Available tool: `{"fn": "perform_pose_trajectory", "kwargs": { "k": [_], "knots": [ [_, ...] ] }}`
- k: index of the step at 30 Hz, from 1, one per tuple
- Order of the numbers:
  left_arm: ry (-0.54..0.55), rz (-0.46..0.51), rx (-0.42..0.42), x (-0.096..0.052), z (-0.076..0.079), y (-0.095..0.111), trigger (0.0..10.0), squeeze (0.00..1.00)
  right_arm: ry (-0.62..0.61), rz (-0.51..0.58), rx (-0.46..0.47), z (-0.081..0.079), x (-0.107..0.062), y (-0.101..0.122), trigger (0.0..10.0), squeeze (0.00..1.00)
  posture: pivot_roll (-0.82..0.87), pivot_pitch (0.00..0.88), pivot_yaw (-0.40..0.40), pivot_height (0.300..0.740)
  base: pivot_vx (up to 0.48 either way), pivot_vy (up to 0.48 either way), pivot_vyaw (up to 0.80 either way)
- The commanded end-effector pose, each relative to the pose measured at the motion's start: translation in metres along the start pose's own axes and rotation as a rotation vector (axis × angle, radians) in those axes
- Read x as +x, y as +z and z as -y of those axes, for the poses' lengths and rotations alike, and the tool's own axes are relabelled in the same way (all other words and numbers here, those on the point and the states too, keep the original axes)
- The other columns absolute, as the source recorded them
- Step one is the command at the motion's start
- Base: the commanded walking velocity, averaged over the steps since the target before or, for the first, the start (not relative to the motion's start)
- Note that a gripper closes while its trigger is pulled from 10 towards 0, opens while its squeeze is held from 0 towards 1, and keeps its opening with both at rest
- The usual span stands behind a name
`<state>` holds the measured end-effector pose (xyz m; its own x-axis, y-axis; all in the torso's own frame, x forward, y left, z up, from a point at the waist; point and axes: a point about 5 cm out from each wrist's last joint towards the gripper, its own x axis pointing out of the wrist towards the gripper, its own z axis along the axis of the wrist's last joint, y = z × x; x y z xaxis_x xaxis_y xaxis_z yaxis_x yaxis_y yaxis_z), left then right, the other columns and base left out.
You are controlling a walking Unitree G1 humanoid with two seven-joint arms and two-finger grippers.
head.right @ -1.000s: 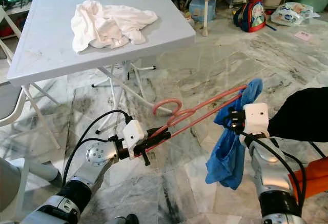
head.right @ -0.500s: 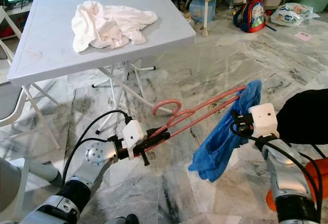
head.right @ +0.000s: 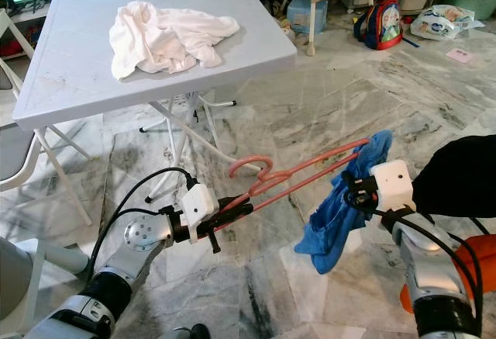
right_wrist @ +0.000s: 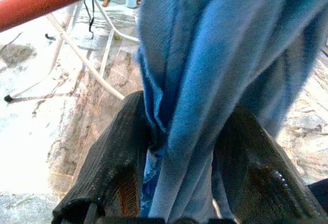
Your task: Hang hanger
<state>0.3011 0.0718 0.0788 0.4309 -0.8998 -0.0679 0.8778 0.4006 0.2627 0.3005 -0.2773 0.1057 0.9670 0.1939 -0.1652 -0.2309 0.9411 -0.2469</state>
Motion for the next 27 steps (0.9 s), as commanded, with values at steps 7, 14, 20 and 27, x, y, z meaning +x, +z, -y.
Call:
{"fn": "perform_pose_trajectory", "kwargs": {
  "k": [7, 14, 20, 27],
  "knots": [
    [-0.009, -0.005, 0.012, -0.003, 0.000, -0.002, 0.0, 0.00, -0.002, 0.031, 0.009, 0.003, -0.006, 0.002, 0.0, 0.00, -0.18, 0.117, 0.099, 0.740, 0.000, 0.000, 0.00],
    [-0.007, 0.001, 0.011, 0.001, 0.000, 0.000, 0.0, 0.00, 0.017, 0.038, 0.034, -0.009, -0.004, -0.002, 0.0, 0.00, -0.18, 0.114, 0.095, 0.740, 0.000, 0.000, 0.00],
    [-0.007, 0.003, 0.007, 0.001, 0.002, -0.001, 0.0, 0.00, -0.087, 0.051, 0.034, -0.002, 0.001, 0.001, 0.0, 0.00, -0.18, 0.109, 0.092, 0.740, 0.000, 0.000, 0.00],
    [-0.008, 0.006, 0.004, 0.003, 0.003, -0.001, 0.0, 0.00, -0.112, 0.054, 0.054, -0.007, 0.007, 0.002, 0.0, 0.00, -0.18, 0.106, 0.089, 0.740, 0.000, 0.000, 0.00]
  ]
}}
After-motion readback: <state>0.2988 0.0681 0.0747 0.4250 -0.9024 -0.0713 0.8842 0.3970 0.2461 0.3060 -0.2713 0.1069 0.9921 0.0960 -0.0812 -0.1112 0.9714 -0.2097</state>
